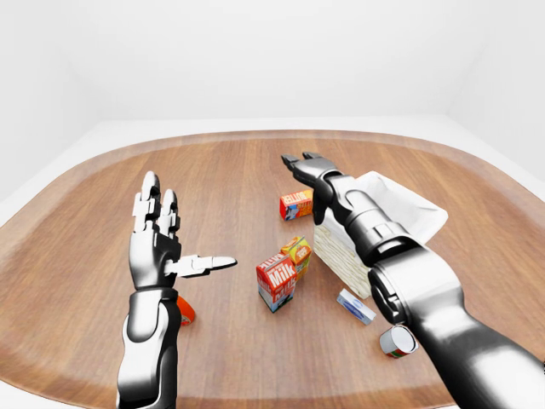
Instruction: Pick up the orange juice, and put it in the basket.
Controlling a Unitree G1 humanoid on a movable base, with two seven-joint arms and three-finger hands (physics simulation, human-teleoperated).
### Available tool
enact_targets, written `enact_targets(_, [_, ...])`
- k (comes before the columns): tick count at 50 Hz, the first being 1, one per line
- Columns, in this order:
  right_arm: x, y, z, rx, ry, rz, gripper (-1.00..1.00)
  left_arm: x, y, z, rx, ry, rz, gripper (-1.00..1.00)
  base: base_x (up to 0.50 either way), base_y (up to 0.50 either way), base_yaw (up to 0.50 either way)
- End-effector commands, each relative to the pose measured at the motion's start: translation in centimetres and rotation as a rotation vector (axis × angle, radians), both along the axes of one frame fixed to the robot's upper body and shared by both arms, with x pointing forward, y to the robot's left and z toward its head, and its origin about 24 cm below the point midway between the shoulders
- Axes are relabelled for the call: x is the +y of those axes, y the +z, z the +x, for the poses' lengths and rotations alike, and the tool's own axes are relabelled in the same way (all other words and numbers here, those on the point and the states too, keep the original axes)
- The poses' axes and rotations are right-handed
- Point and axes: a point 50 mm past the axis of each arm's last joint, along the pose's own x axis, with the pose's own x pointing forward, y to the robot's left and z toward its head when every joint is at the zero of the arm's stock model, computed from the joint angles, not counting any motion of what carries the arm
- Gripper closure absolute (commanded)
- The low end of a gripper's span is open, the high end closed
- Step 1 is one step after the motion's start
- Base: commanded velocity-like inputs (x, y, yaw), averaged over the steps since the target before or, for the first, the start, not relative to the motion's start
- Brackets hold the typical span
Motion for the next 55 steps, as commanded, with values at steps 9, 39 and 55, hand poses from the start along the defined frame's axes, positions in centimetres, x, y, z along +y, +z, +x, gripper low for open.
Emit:
enact_targets(9, [0.7, -1.5, -0.5, 0.034, 0.018, -0.014, -1.00, 0.0, -0.1, 0.0, 0.002, -0.001, 0.000, -1.00, 0.00, 0.00, 0.00])
enact_targets(39, [1.1, -3.7, -1.2, 0.070, 0.037, -0.058, -1.00, 0.0, -0.1, 0.0, 0.002, -0.002, -0.001, -1.00, 0.00, 0.00, 0.00])
enact_targets(55, [1.4, -4.4, -1.4, 0.074, 0.049, -0.076, -1.00, 0.0, 0.0, 0.0, 0.000, -0.001, -0.002, -1.00, 0.00, 0.00, 0.00])
